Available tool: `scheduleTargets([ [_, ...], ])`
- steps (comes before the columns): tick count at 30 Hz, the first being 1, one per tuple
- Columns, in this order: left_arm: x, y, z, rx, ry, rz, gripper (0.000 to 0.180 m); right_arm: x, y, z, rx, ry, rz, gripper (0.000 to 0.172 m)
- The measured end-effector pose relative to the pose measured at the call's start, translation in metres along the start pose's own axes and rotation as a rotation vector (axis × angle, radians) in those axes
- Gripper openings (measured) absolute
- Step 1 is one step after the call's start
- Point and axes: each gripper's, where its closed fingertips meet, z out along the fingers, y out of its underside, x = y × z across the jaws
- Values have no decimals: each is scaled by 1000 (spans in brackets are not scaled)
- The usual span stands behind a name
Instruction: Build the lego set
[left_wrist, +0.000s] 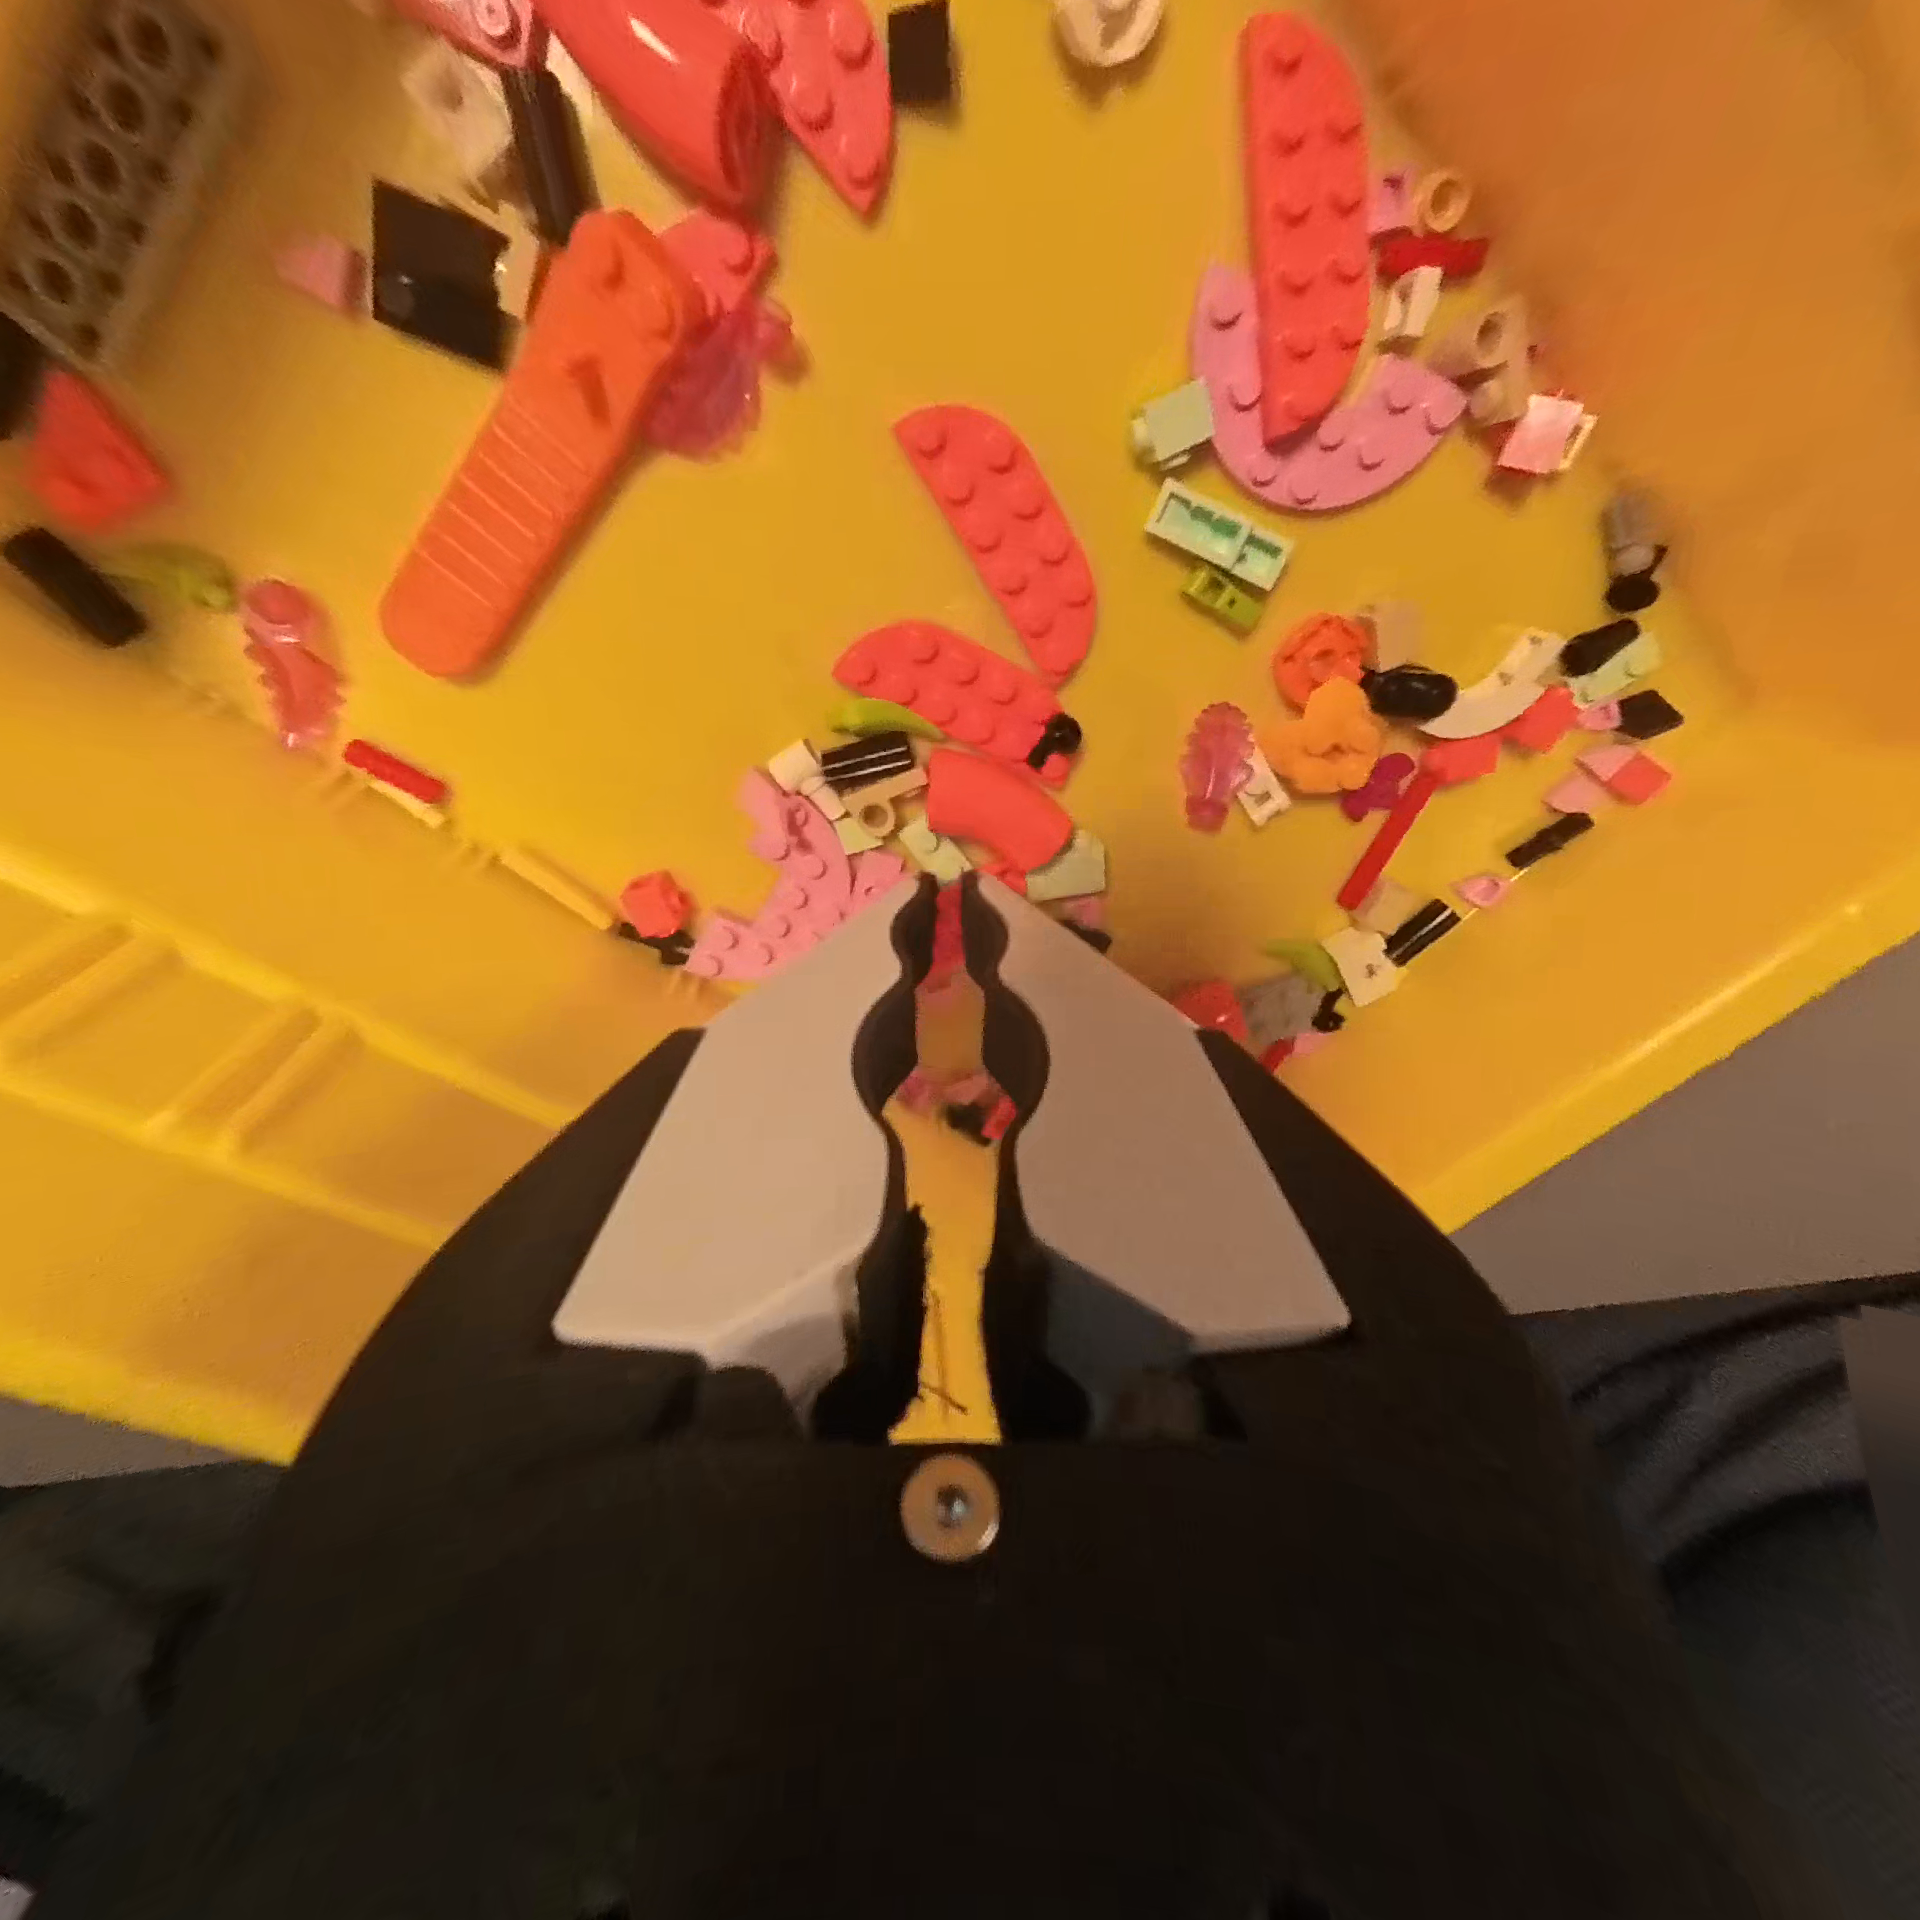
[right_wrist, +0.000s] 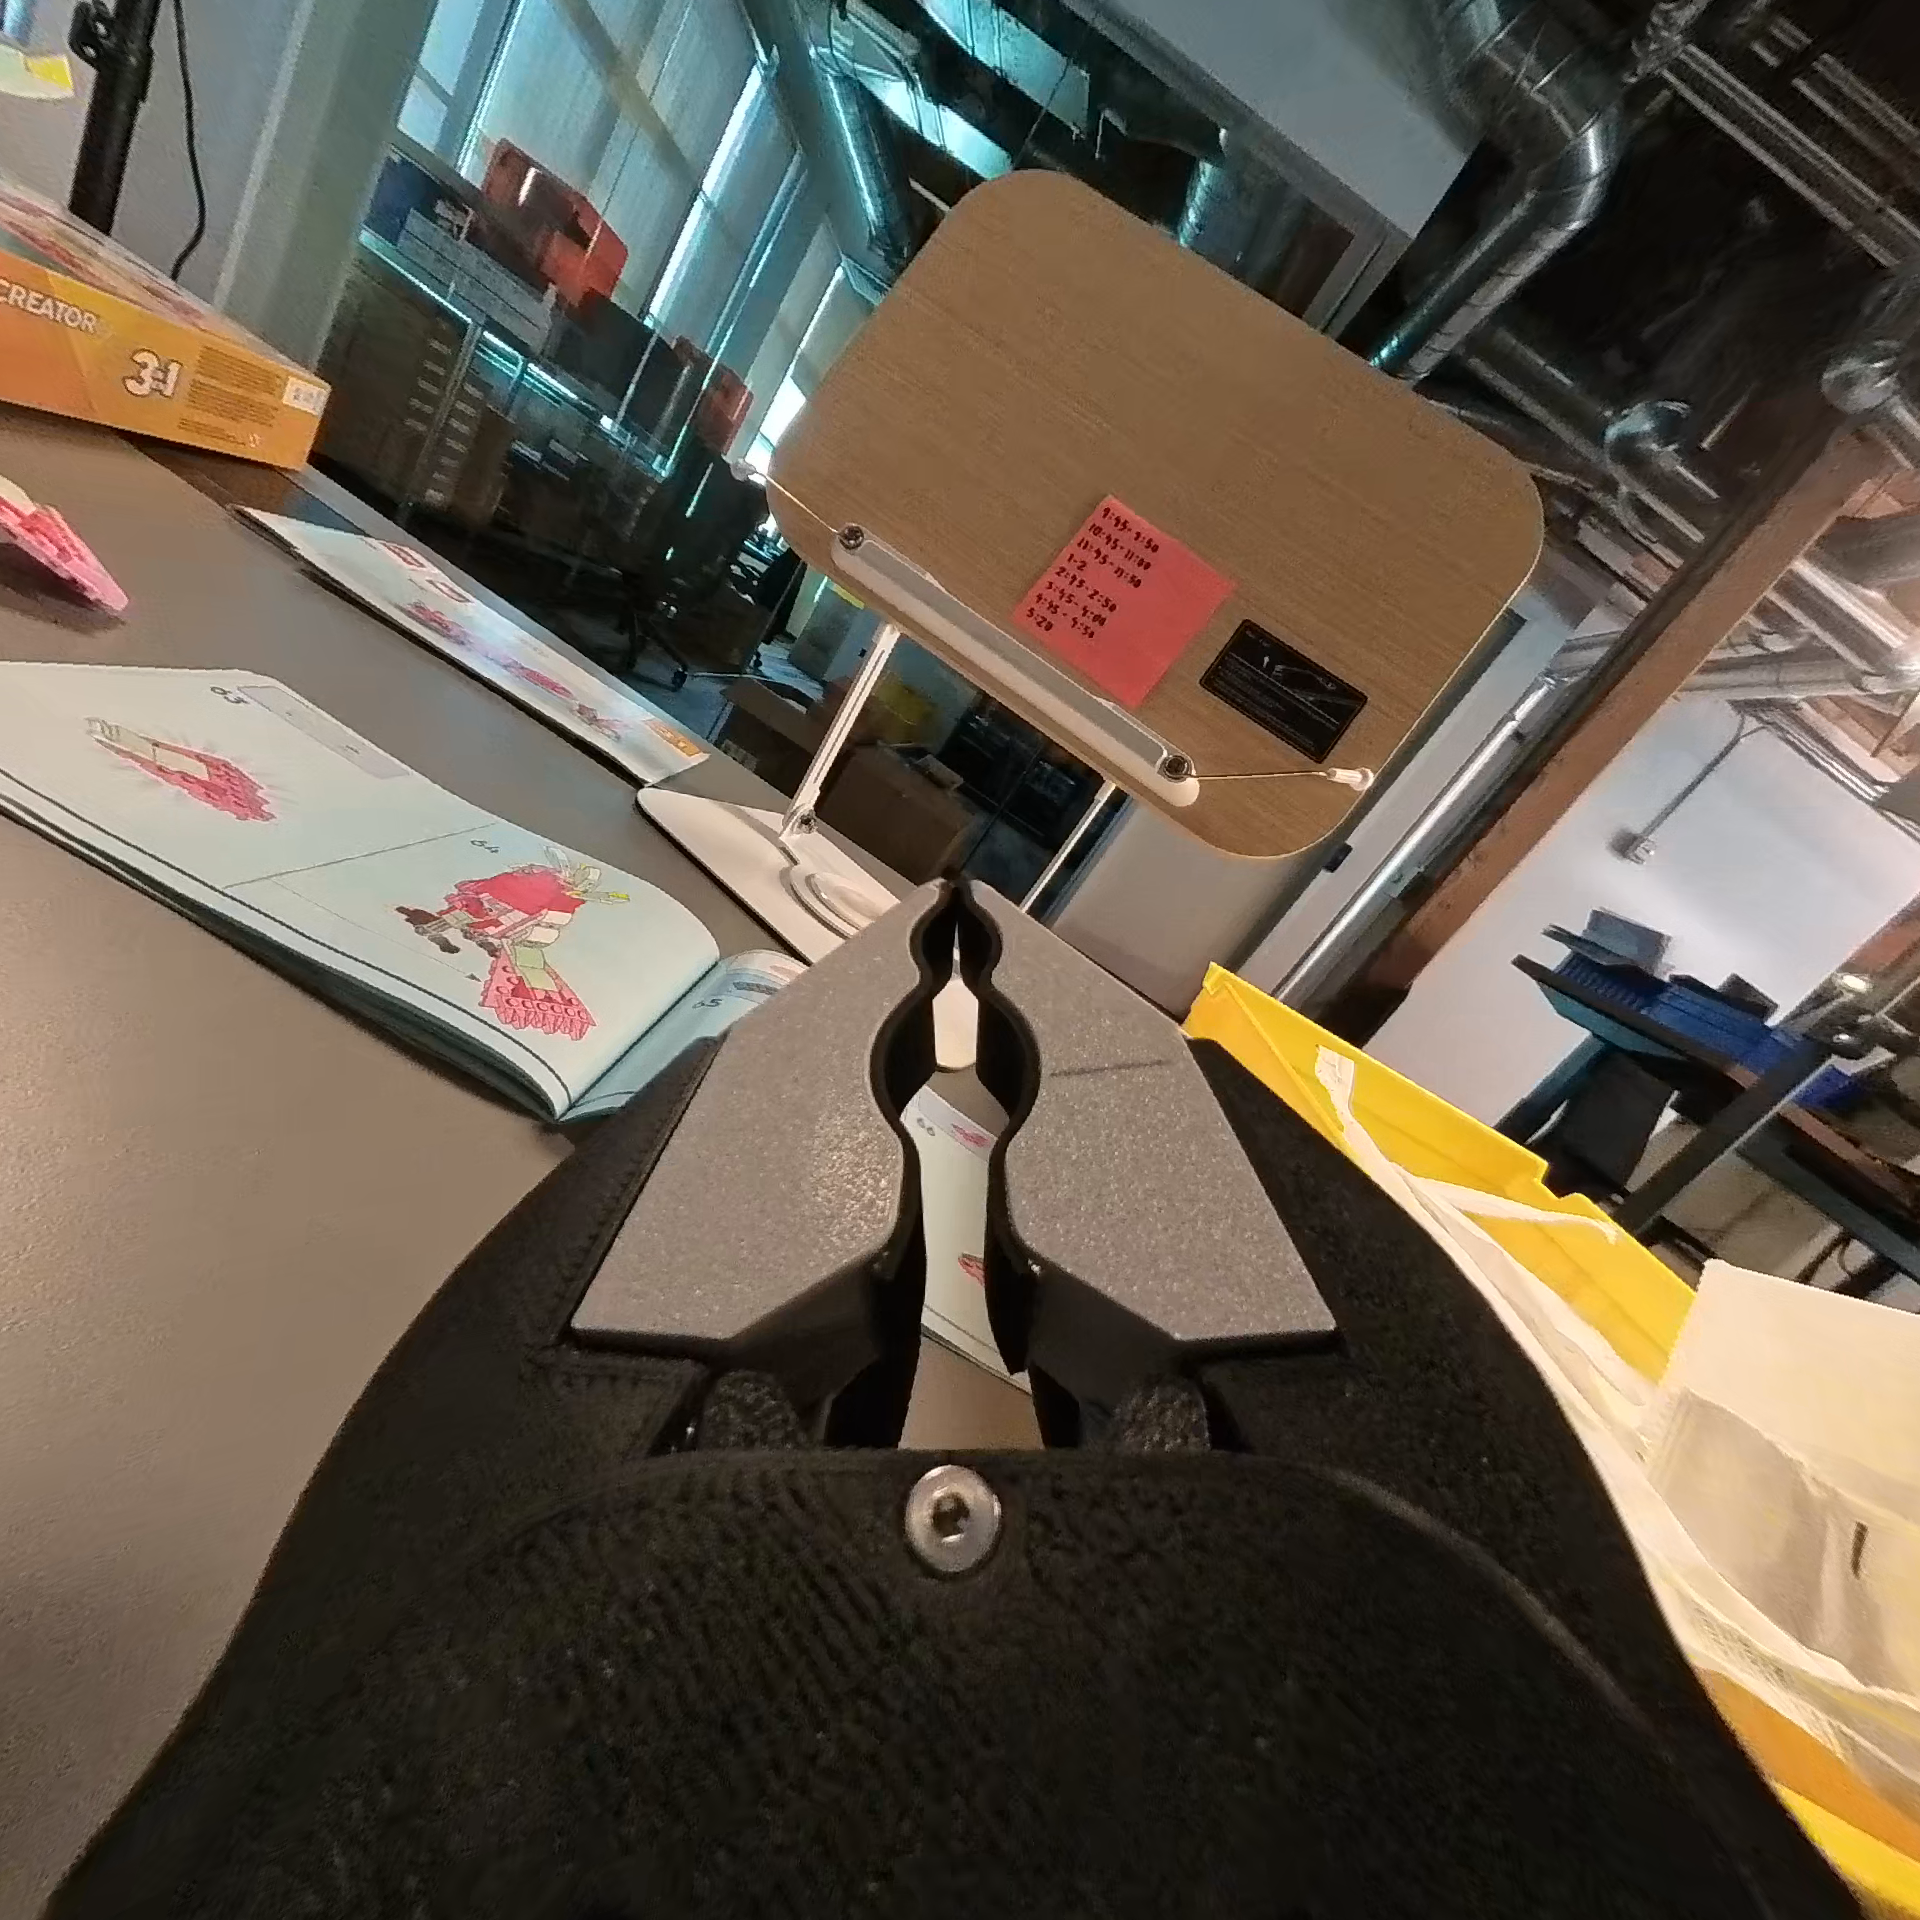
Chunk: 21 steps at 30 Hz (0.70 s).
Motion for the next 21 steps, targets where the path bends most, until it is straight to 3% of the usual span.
scheduleTargets([
  [12, 0, -4, 9, 5, -4, -34, 14, -4, 0, 1, 10, -34, 23, 0],
  [21, -8, 0, 13, -59, -100, 15, 4, -7, 0, 2, 9, -49, 12, 0],
])
